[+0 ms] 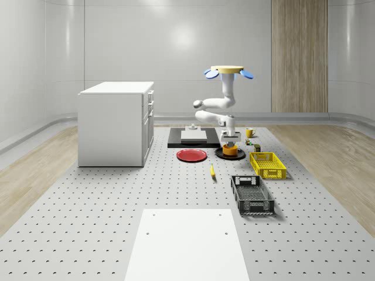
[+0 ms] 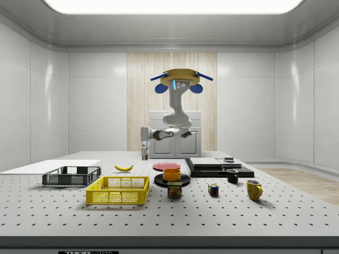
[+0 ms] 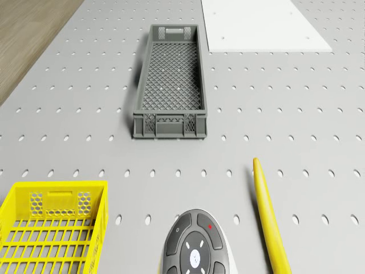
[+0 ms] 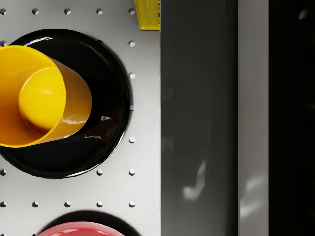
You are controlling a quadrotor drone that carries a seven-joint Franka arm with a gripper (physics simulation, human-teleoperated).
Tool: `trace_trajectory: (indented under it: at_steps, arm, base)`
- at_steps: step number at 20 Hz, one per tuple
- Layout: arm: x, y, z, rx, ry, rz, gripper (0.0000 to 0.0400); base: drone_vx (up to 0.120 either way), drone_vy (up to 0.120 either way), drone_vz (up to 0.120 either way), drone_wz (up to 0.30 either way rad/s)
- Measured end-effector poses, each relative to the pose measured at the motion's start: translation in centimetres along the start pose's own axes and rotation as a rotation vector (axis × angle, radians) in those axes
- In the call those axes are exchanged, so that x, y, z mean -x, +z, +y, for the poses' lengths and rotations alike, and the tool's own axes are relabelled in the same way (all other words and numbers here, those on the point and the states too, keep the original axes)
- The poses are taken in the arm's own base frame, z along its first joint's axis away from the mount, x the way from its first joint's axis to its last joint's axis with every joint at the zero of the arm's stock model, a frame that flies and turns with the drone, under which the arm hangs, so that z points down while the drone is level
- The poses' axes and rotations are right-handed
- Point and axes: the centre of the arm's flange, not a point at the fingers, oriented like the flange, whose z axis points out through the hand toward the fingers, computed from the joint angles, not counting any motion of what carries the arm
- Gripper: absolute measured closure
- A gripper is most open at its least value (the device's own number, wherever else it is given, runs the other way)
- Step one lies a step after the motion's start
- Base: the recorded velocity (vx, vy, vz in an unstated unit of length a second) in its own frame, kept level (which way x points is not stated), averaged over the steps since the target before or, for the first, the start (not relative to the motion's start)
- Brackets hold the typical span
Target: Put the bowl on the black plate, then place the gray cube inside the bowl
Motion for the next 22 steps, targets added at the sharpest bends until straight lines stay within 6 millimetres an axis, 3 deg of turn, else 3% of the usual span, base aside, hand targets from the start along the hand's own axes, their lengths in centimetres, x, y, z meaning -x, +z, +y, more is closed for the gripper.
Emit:
trace_trajectory:
  at_steps: [8,13,22]
  arm:
    - [0.0,0.0,0.0,0.0,0.0,0.0,0.015]
    - [0.0,0.0,0.0,0.0,0.0,0.0,0.015]
    - [0.0,0.0,0.0,0.0,0.0,0.0,0.015]
  base:
    - [-0.12,0.0,0.0,0.0]
    - [-0.12,0.0,-0.12,0.0]
    - [-0.12,0.022,0.0,0.0]
